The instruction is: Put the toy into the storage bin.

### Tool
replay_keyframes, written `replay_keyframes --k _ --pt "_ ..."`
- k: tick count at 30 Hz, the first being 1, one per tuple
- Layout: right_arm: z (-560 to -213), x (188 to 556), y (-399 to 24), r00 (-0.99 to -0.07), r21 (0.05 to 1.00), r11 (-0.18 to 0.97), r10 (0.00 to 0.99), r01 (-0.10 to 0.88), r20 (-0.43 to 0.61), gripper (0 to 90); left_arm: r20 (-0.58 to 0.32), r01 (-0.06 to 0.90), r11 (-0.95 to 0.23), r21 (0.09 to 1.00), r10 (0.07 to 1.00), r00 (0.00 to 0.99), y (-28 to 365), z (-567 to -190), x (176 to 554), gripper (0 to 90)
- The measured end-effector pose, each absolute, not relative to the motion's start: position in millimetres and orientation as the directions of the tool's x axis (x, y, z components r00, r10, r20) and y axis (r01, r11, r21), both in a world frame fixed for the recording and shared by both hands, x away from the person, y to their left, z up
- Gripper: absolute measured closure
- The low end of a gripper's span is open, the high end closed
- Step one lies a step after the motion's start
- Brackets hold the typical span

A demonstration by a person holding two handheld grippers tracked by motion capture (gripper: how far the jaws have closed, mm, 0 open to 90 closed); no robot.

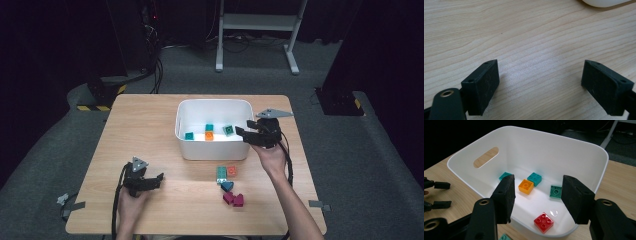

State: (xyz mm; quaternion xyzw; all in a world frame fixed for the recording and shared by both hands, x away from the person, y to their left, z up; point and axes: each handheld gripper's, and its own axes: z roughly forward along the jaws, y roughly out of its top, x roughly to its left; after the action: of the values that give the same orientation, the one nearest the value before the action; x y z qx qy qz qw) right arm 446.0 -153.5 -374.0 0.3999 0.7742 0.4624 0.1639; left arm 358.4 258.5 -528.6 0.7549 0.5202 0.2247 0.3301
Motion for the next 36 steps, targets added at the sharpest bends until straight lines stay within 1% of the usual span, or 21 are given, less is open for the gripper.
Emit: replay_keyframes --k 9,20,25,36 --pt "-383.2 417.6 -166.6 -0.642 0.861 0.239 0.756 0.449 0.125 46.7 -0.004 0.637 -0.241 0.732 0.934 0.358 258.5 -528.6 358.3 14.8" --pt "-407.2 393.3 -167.6 -0.652 0.851 0.271 0.751 0.449 0.105 46.2 -0.004 0.637 -0.241 0.732 0.934 0.357 258.4 -528.6 358.3 14.9" --pt "-421.1 387.0 -164.8 -0.659 0.849 0.272 0.744 0.453 0.113 46.0 -0.004 0.637 -0.241 0.732 0.934 0.357 258.5 -528.6 358.3 14.9" --pt "-447.0 384.5 -160.5 -0.649 0.827 0.269 0.747 0.493 0.144 44.3 -0.004 0.638 -0.241 0.732 0.934 0.357 258.4 -528.6 358.2 14.9"
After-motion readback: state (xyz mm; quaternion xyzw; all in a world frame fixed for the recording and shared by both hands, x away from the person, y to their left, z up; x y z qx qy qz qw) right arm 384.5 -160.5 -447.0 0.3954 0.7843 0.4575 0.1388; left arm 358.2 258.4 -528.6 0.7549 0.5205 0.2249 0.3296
